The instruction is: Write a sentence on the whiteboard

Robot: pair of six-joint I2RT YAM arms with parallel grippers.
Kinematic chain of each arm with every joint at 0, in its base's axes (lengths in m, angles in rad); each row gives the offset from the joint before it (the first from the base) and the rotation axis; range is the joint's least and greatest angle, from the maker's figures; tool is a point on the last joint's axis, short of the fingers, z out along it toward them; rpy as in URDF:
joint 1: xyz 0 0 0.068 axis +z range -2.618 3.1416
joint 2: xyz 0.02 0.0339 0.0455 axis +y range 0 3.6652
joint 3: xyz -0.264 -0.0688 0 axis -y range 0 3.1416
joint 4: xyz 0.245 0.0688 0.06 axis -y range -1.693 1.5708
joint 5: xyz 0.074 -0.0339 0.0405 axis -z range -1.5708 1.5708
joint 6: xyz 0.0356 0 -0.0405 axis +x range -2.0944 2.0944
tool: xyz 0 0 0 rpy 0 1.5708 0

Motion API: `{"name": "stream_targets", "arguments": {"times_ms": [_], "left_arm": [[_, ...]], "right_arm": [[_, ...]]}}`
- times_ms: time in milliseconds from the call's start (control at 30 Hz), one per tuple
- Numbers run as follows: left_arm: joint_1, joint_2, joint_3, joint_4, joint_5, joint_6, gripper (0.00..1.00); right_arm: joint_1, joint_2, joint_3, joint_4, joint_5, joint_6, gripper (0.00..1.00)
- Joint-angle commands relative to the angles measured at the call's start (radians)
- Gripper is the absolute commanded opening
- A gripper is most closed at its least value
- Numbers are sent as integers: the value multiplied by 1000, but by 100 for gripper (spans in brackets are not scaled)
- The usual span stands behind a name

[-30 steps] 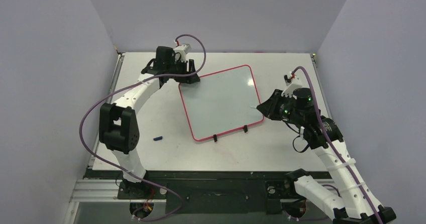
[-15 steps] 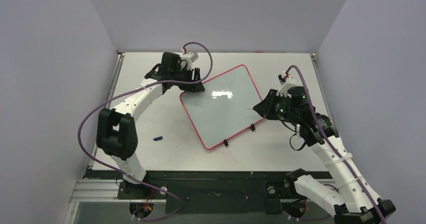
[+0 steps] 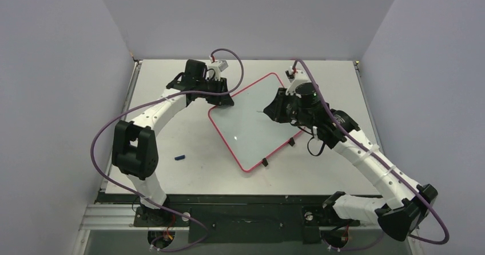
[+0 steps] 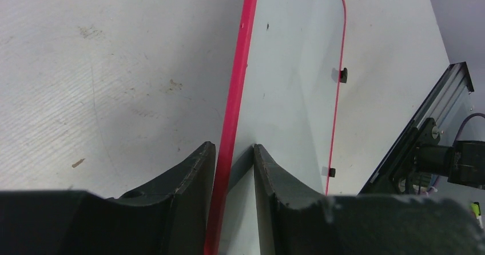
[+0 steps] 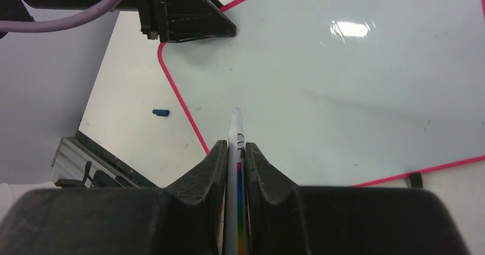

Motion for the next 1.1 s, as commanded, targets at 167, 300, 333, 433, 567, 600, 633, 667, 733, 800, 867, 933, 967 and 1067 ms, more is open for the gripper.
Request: {"name": "stream_targets", "arguments": {"times_ms": [167,300,333,433,567,600,633,667,733,800,867,933,967,1067], "left_arm": [[3,-27,-14,65,44,7,17],[4,-52,-41,83,48,20,16],[5,-56,-47,87,47,22,18],[10,-70,-71,105,39,15,31],[44,-37,-46,129,90,-25,43],[50,-17,-30,136,130,-33,44],[63,-8,-23,149,152,-52,46],[69,9,-16,159,202,-75,46],[87,36,-5,187,262,-107,47],[103,63,9,189,298,-124,46],[117,81,16,192,334,-141,44],[124,97,15,209,381,-163,42],[124,108,14,219,414,-170,41],[124,121,10,240,457,-203,37]], "right_arm": [[178,160,119,152,207,-8,0],[241,212,134,190,257,-20,0],[261,226,135,204,262,-26,0],[293,250,131,224,288,-35,0],[305,265,121,241,310,-38,0],[305,264,118,242,313,-38,0],[305,265,119,243,316,-40,0],[305,264,121,243,317,-41,0],[304,267,125,242,318,-44,0],[304,270,128,242,318,-45,0],[304,275,131,243,312,-45,0],[304,281,137,239,307,-46,0],[304,286,141,237,306,-46,0],[304,289,148,234,302,-48,0]]}}
